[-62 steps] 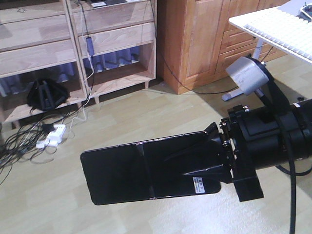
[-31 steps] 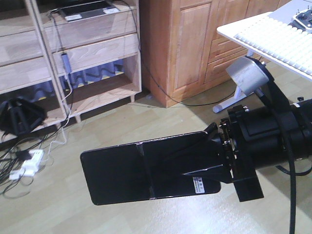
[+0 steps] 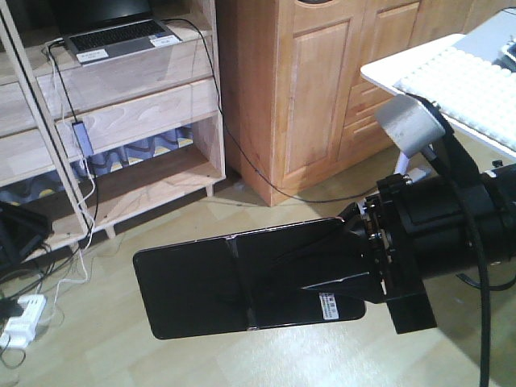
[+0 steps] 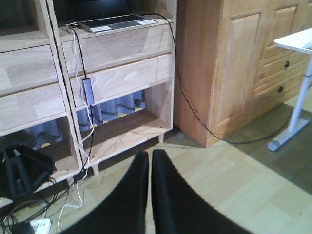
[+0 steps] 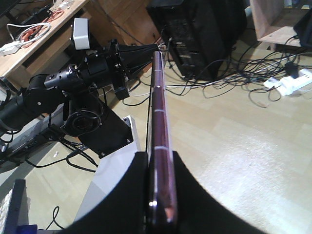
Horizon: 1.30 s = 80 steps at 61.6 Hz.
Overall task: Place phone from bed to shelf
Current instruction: 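Drive toward the wooden shelves with the laptop, phone held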
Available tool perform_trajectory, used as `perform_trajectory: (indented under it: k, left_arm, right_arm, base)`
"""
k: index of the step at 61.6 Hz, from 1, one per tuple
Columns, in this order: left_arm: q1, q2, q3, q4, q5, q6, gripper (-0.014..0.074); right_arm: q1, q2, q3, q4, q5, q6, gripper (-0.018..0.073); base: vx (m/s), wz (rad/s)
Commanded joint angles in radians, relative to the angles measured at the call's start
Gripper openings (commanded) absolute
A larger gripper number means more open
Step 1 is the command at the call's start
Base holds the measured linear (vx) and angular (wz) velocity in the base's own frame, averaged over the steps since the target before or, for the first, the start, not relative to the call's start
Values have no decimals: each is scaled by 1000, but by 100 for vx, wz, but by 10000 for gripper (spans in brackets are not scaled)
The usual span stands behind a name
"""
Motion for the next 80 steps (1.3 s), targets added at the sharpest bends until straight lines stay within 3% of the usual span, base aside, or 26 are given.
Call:
perform_trajectory:
  k: [1, 80]
  left_arm:
    - [-3, -7, 2, -7, -73, -4, 1]
    - [-3, -7, 2, -7, -73, -4, 1]
  right_arm:
    - [1, -25, -26, 89, 72, -8, -1]
    - [1, -25, -26, 89, 72, -8, -1]
  base:
    - [40, 6]
    - [40, 11]
